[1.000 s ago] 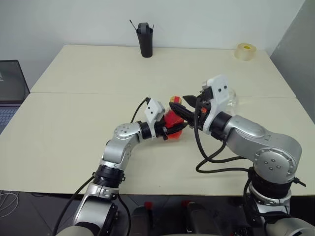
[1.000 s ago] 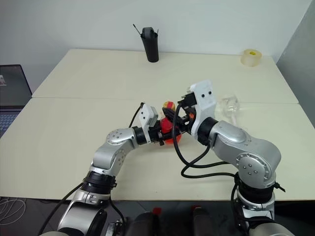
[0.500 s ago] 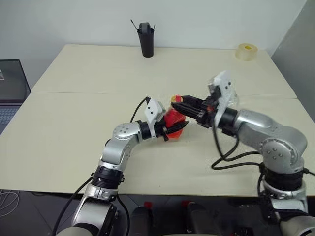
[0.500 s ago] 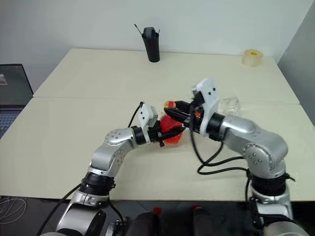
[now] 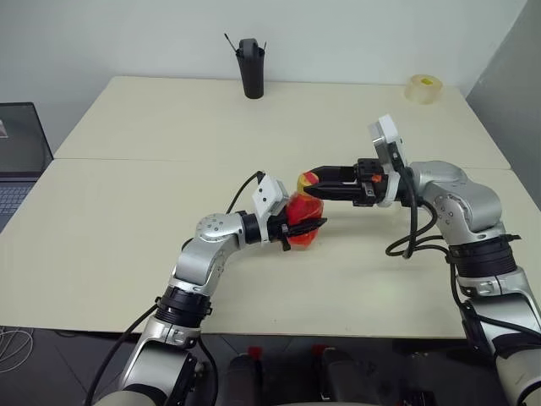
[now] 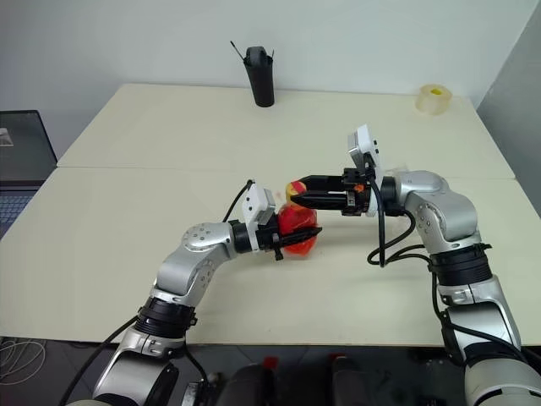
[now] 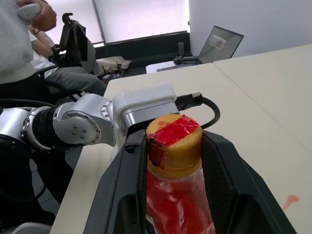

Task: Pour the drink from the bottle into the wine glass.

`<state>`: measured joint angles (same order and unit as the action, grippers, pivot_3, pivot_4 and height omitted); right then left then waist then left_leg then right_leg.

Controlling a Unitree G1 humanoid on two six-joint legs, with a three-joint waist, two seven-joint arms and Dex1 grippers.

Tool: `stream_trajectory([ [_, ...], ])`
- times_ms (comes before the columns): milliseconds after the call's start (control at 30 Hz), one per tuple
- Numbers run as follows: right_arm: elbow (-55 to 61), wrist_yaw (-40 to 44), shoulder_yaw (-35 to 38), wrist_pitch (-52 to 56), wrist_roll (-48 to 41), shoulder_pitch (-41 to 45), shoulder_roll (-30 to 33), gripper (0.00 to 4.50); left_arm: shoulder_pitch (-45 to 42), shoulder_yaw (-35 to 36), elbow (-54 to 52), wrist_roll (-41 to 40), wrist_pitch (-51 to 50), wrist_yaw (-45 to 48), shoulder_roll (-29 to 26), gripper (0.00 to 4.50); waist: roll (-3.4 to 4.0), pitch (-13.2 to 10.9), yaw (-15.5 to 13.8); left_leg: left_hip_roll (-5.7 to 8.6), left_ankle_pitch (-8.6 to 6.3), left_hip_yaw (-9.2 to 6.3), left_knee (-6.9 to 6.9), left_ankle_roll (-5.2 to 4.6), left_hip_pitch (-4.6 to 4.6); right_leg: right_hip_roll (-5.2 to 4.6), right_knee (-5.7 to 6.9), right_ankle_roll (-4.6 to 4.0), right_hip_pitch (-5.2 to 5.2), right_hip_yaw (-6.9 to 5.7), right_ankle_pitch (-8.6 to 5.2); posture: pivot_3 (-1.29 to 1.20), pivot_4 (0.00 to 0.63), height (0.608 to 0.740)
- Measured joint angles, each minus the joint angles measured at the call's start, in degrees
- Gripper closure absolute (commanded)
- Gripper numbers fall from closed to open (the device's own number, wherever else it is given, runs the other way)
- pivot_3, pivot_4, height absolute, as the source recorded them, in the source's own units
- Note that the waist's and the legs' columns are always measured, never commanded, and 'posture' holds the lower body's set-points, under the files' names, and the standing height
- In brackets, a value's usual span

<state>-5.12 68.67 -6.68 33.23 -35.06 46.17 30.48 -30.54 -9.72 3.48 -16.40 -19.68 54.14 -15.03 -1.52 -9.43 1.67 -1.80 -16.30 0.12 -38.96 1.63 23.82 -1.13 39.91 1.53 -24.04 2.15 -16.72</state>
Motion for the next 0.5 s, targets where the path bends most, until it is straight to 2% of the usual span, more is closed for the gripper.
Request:
stream_trajectory([
  [167, 5.24, -1.97, 2.54, 6.03, -2.38, -0.21, 2.02, 1.54, -0.01, -0.16, -0.10, -0.20, 0.02, 0.40, 0.10, 2.98, 0.01, 0.00, -0.08, 0.00, 0.00, -0.02, 0.00, 0.00, 0.03, -0.01, 0.00, 0.00, -0.01, 0.00, 0.00, 0.00, 0.150, 0.740],
  [200, 8.22, -3.78, 3.84, 7.60, -3.09, -0.72, 2.67, 1.09, -0.01, -0.18, -0.05, -0.20, 0.10, 0.43, 0.13, 2.98, 0.01, 0.00, -0.09, 0.00, 0.00, -0.03, 0.00, 0.00, 0.02, -0.02, 0.00, 0.00, 0.00, 0.00, 0.00, 0.00, 0.150, 0.740],
  [300, 14.83, -9.78, 5.64, 10.05, -3.09, -2.40, 3.32, 0.17, -0.21, -0.24, 0.68, -0.19, 0.34, 0.46, 0.27, 3.01, 0.00, 0.00, -0.11, 0.00, -0.01, -0.04, 0.00, -0.01, 0.02, -0.01, 0.00, 0.00, 0.00, 0.00, 0.00, 0.00, 0.150, 0.740],
  [367, 18.84, -15.39, 6.33, 12.57, -2.15, -4.11, 3.57, 0.15, -0.69, -0.25, 1.82, -0.10, 0.67, 0.36, 0.53, 3.03, 0.01, 0.00, -0.12, 0.01, -0.01, -0.03, 0.00, -0.01, 0.03, -0.01, 0.01, 0.00, -0.01, 0.01, 0.00, 0.00, 0.150, 0.740],
  [500, 31.18, -31.94, 12.29, 23.11, -3.17, -7.72, 2.17, 0.15, -2.97, -0.02, 5.78, 0.91, 2.80, -0.31, 0.86, 3.03, 0.01, 0.00, -0.17, 0.02, 0.00, -0.03, 0.01, 0.01, 0.06, -0.02, 0.03, 0.01, -0.02, 0.03, 0.00, 0.00, 0.150, 0.740],
])
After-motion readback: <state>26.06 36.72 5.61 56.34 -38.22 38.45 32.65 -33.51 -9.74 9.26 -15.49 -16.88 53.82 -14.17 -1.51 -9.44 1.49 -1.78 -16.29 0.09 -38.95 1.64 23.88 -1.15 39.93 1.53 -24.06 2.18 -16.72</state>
